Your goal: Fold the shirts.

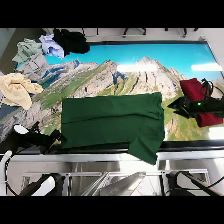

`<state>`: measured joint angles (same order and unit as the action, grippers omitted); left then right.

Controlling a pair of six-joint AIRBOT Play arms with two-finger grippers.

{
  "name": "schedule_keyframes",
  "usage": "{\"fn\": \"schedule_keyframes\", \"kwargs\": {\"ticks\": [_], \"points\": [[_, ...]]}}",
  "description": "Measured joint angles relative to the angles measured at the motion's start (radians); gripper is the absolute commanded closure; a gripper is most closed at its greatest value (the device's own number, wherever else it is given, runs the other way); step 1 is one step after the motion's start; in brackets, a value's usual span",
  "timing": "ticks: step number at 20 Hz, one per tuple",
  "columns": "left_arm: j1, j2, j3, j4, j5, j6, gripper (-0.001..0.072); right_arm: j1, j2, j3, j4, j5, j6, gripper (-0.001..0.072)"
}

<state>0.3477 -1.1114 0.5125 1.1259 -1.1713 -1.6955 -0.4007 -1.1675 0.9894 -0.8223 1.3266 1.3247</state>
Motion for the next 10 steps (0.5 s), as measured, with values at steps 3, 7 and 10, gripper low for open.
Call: {"fn": "schedule_keyframes", "kwargs": {"ticks": [3,7,10], "points": [[-0.017,-0.04,0.005,-0.001,0.023,-0.018,0.0122,0.0,0.0,0.0,0.003,-0.001,-0.003,0.0131],[-0.071,-0.057,0.011,0.043,0.043,-0.051,0.0586,-0.002,0.0,0.0,0.004,-0.002,-0.006,0.0131],[-0.102,-0.022,-0.015,0.042,0.126,-0.058,0.0656,-0.002,0.0,0.0,0.005,0.0,-0.006,0.0131]]}}
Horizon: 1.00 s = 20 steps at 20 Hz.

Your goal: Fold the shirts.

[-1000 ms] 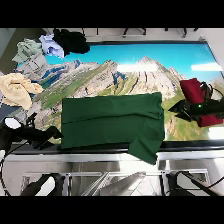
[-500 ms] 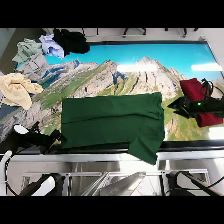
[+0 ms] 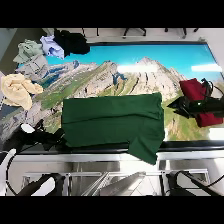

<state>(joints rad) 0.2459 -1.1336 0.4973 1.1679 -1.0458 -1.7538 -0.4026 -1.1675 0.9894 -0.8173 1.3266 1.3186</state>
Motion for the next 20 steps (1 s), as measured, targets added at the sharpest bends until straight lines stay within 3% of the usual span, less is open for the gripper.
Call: {"fn": "schedule_keyframes", "kwargs": {"ticks": [4,13,20], "points": [[-0.012,0.075,0.003,0.046,0.04,0.024,0.066,0.0,0.0,0.0,-0.028,0.019,-0.007,0.013],[-0.016,0.361,0.073,0.015,-0.12,0.049,0.0694,0.0,0.11,-0.264,-0.127,0.016,-0.002,0.0129],[-0.016,0.407,0.124,-0.011,-0.204,0.062,0.0695,-0.015,0.122,-0.457,-0.165,-0.088,-0.011,0.0129]]}}
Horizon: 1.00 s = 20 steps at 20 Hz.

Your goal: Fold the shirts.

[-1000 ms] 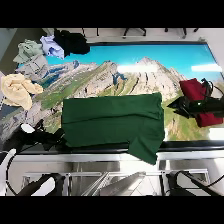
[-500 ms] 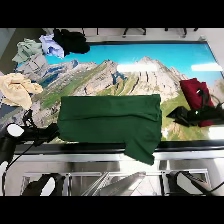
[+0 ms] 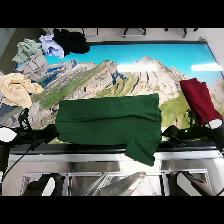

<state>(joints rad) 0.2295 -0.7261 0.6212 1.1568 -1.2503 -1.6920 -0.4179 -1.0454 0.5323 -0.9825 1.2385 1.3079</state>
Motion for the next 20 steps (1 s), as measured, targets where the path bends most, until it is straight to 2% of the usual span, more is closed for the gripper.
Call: {"fn": "schedule_keyframes", "kwargs": {"ticks": [8,9,10,15,20], "points": [[0.0,0.004,0.081,-0.007,-0.013,0.003,0.0695,0.066,-0.126,-0.073,0.15,-0.091,-0.053,0.0141],[0.0,0.004,0.083,-0.007,-0.014,0.003,0.0695,0.097,-0.138,-0.08,0.166,-0.104,-0.058,0.0295],[0.0,0.004,0.084,-0.007,-0.014,0.004,0.0695,0.123,-0.144,-0.085,0.169,-0.123,-0.061,0.0689],[0.0,0.004,0.088,-0.008,-0.016,0.011,0.0695,0.187,-0.058,-0.094,0.093,-0.159,-0.055,0.0686],[0.0,0.004,0.089,-0.008,-0.092,0.062,0.0695,0.2,0.287,-0.077,-0.041,0.024,0.077,0.0687]]}}
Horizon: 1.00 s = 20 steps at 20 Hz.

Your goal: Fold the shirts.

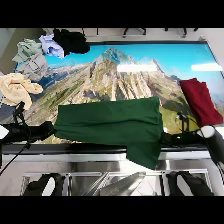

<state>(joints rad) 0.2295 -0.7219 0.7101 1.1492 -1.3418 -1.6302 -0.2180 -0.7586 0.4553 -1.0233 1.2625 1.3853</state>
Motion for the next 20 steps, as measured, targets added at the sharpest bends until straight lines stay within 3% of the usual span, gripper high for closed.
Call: {"fn": "schedule_keyframes", "kwargs": {"ticks": [4,7,13,20], "points": [[0.0,0.0,0.03,0.001,-0.035,0.021,0.0695,0.002,0.251,0.076,-0.048,0.119,0.097,0.0687],[-0.001,-0.031,0.068,-0.002,0.019,0.028,0.0695,0.004,0.273,0.145,-0.059,0.114,0.128,0.0686],[-0.035,-0.287,0.142,-0.039,0.152,0.063,0.0695,0.019,-0.057,0.287,-0.006,-0.045,0.061,0.0686],[-0.027,-0.642,0.428,-0.047,0.215,0.077,0.0694,0.049,-0.45,0.53,0.009,-0.14,0.02,0.0686]]}}
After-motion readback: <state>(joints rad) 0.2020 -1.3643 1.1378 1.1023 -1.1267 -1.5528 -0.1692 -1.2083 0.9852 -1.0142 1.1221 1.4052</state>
